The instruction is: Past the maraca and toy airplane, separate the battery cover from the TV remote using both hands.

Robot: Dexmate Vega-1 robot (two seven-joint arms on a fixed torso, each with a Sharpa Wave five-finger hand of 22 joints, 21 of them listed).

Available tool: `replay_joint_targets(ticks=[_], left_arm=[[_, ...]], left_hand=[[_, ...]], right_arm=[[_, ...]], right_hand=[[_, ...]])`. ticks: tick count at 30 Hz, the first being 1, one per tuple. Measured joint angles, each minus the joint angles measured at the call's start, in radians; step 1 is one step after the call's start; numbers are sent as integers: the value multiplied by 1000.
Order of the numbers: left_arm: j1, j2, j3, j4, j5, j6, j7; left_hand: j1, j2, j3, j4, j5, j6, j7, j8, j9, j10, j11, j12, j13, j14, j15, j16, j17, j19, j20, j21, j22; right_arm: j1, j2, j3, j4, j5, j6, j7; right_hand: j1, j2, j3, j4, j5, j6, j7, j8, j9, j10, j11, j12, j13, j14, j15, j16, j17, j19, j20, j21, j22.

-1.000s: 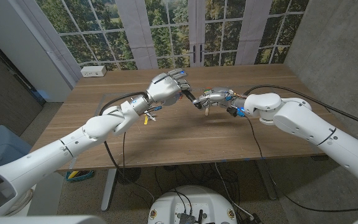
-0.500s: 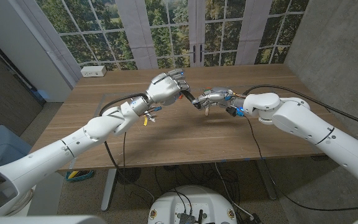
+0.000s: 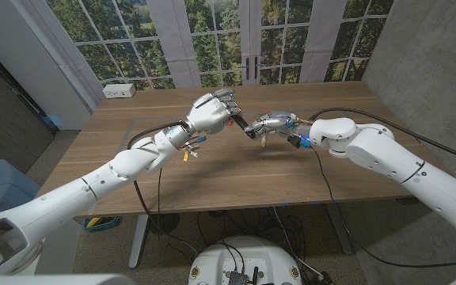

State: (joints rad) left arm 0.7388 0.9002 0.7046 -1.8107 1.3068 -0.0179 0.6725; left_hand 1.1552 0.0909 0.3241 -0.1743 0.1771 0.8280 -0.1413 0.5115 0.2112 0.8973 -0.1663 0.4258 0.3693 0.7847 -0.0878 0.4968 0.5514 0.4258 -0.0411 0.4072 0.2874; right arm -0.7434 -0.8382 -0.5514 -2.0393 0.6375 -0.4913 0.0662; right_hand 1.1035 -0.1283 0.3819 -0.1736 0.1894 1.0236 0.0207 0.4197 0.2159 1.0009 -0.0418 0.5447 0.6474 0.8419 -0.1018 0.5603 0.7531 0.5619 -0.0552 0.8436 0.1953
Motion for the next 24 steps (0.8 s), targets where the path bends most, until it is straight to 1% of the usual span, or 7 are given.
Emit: replay_joint_targets(ticks=[5,12,15,17,18,21,24], left_arm=[[-2,-4,7,4,11,19,11],[-2,-8,16,6,27,46,15],[-2,-9,18,6,32,54,14],[-2,-10,20,6,32,54,14],[-2,-11,21,6,32,54,14],[-2,-12,23,5,32,54,14],[-2,-15,26,5,52,96,3]], left_hand=[[5,-5,-4,4,0,9,2,0,0,5,2,0,0,14,-4,4,38,0,0,33,24],[-10,8,-27,29,17,10,0,0,0,9,-1,0,0,47,-10,-30,43,-2,-2,99,62],[-73,-12,-37,41,24,11,0,1,0,25,-10,0,0,80,-20,-43,63,-12,-4,132,84],[-123,-25,-42,46,32,25,-14,7,0,46,-10,0,0,106,-26,-44,95,-16,0,158,104],[-141,-34,-42,46,32,29,-17,24,0,61,-10,0,0,120,-30,-43,98,-17,1,172,113],[-167,-57,-42,46,39,41,-23,31,0,93,-15,0,0,139,-43,-30,217,-24,-5,204,135],[-187,-77,-42,46,40,59,-30,35,0,116,-12,0,0,152,-45,-21,273,-27,-1,234,159]], right_arm=[[2,0,-1,3,-1,4,5],[2,-1,-1,6,-1,10,11],[2,-2,-1,7,-2,13,14],[2,-2,-1,7,-2,15,16],[2,-2,-1,7,-3,15,16],[2,-2,-1,7,-3,19,18],[-3,-5,1,13,-3,23,21]], right_hand=[[0,0,0,0,0,0,0,-3,0,4,4,-5,1,5,-5,-7,4,0,0,8,-1],[0,0,0,0,0,0,0,-5,1,4,4,-8,3,5,-5,-7,9,0,0,15,-5],[0,0,0,0,-1,0,0,-7,1,5,2,-8,6,5,-5,-15,9,0,0,15,-5],[0,0,0,0,-1,2,-2,-7,1,5,2,-8,7,5,-5,-15,13,-4,4,15,-5],[0,0,0,0,-1,2,-2,-8,1,5,2,-8,7,5,-5,-15,14,-6,6,15,-5],[0,0,0,0,-1,3,-3,-8,1,5,2,-8,6,7,-4,-15,14,-5,5,23,-5],[0,0,0,0,-1,3,-3,-10,1,5,2,-9,6,7,-4,-20,18,-5,5,23,-5]])
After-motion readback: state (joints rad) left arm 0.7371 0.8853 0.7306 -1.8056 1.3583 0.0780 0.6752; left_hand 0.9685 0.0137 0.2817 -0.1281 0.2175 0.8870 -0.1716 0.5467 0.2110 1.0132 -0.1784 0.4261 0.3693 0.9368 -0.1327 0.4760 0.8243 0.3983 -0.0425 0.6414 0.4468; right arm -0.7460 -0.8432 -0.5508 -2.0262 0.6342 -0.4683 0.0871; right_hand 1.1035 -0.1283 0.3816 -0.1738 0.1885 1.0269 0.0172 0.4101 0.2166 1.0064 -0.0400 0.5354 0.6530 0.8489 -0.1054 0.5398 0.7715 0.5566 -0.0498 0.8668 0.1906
